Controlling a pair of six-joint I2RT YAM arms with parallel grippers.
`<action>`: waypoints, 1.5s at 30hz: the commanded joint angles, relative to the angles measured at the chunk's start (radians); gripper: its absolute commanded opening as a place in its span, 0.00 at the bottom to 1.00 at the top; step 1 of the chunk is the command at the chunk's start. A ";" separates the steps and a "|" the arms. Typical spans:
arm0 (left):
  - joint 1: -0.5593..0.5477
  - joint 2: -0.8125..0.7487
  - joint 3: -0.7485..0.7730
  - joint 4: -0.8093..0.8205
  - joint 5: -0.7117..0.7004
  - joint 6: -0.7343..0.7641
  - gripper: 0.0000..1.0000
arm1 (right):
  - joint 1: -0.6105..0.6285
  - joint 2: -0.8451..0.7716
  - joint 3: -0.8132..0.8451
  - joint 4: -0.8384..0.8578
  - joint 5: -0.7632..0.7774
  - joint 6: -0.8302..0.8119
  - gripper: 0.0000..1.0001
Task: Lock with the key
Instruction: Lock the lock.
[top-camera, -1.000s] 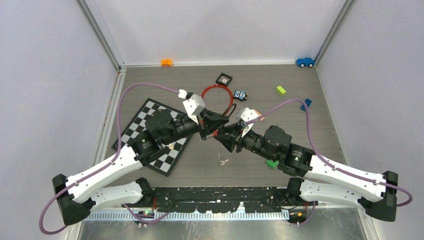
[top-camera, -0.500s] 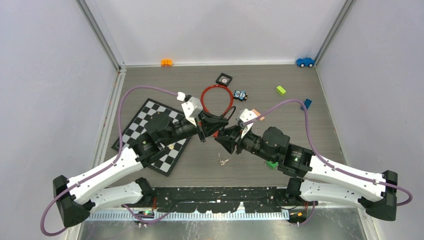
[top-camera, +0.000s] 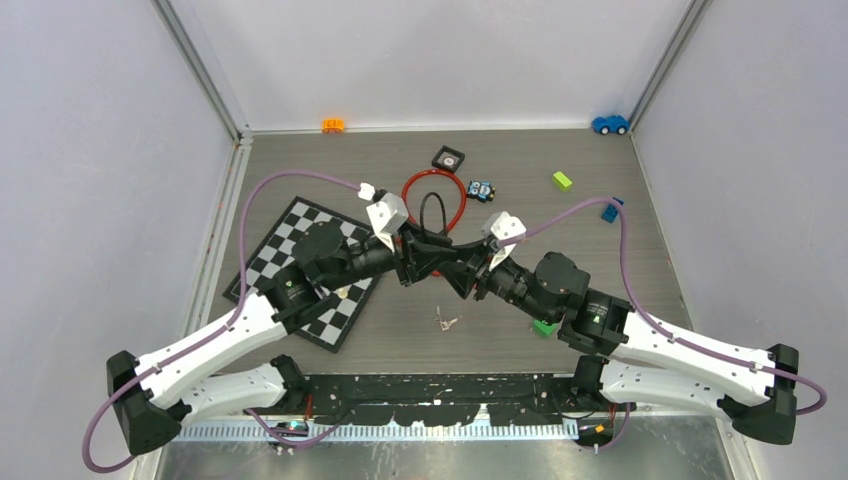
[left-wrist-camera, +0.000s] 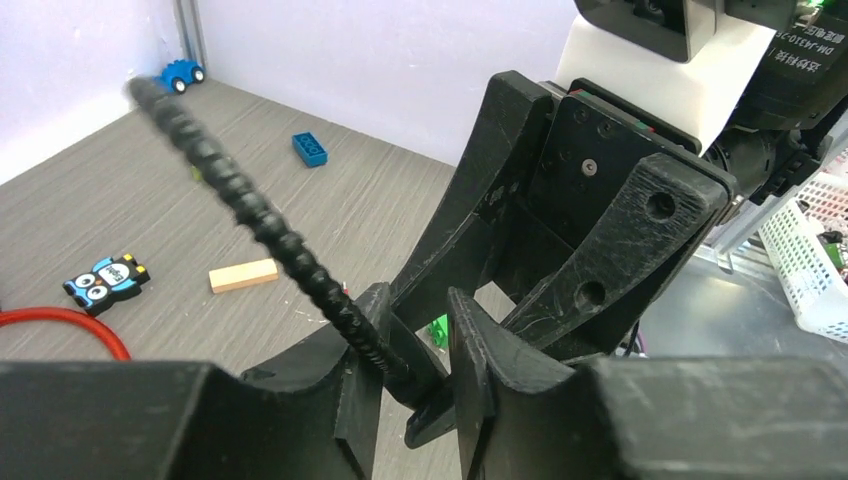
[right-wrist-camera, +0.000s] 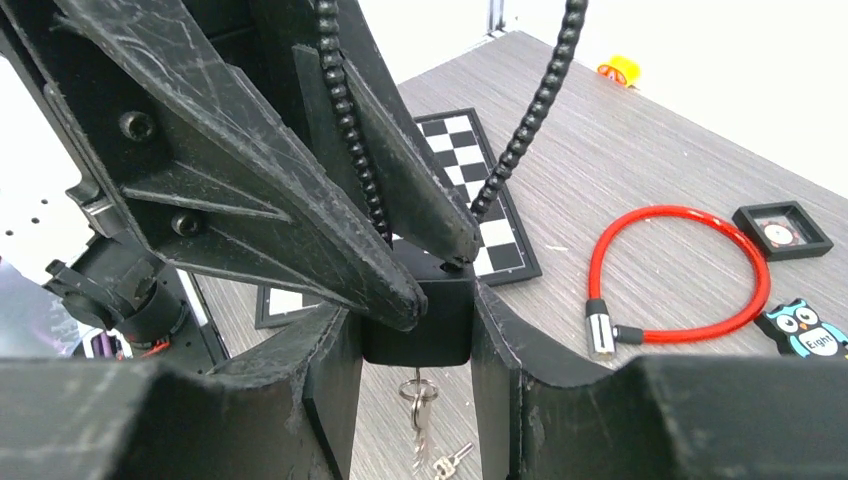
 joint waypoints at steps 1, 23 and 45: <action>-0.002 0.022 -0.033 -0.201 0.007 0.014 0.37 | 0.005 -0.061 0.077 0.336 0.019 0.010 0.01; -0.002 -0.035 -0.001 -0.232 -0.034 0.002 0.91 | 0.005 -0.073 0.056 0.339 0.047 0.002 0.01; -0.002 -0.108 -0.028 -0.239 -0.022 -0.013 0.97 | 0.005 -0.102 -0.003 0.429 0.121 -0.053 0.01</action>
